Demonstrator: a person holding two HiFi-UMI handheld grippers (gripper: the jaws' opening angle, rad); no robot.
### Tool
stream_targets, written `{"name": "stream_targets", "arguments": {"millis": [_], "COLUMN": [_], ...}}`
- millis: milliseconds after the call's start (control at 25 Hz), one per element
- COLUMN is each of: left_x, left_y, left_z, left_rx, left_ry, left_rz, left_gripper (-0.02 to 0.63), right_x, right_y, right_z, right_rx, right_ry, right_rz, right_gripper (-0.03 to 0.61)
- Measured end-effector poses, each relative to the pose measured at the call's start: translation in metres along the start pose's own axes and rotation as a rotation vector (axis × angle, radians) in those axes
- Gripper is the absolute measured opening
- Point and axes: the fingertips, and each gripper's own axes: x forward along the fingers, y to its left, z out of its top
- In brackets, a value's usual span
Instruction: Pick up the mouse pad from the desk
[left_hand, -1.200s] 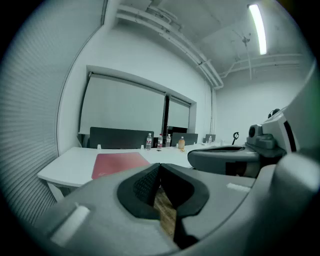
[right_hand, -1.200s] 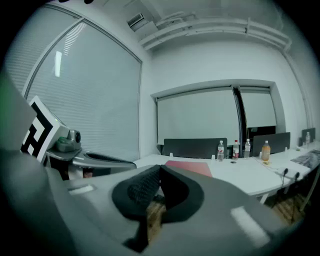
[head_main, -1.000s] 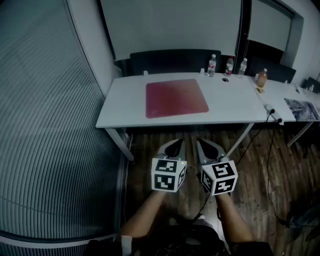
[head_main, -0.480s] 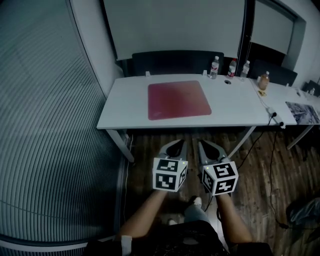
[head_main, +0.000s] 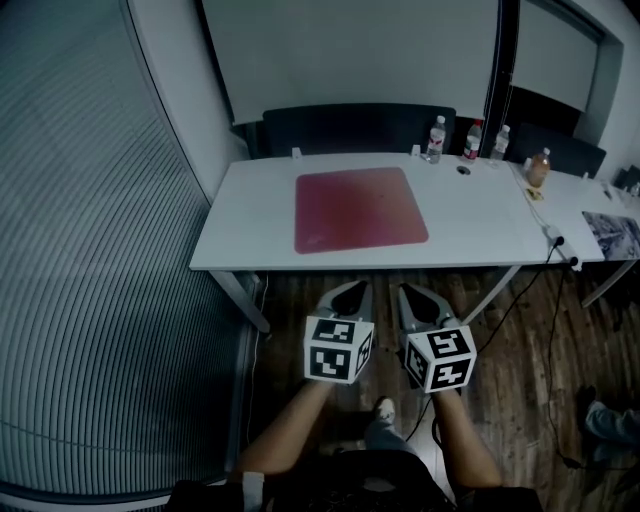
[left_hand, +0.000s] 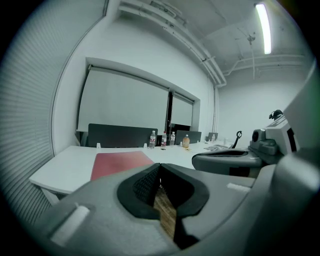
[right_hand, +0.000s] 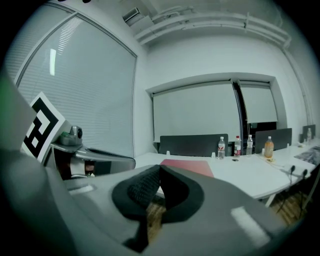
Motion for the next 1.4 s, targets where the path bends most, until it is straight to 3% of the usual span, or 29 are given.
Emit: {"name": "stream_targets", "arguments": {"millis": [800, 1400], "left_x": [0.142, 0.184], "left_y": [0.012, 0.007], "left_z": [0.034, 0.054], "left_rx": [-0.015, 0.019], "left_ry": [0.020, 0.016], "left_rz": [0.075, 0.165], "left_gripper": [0.006, 0.006], "right_x": [0.096, 0.122], "right_y": [-0.110, -0.152], "right_z": [0.016, 0.028], "right_rx": [0.008, 0.014], "right_ry": [0.017, 0.001], "right_rz": [0.098, 0.174], "right_gripper": [0.002, 0.002]}}
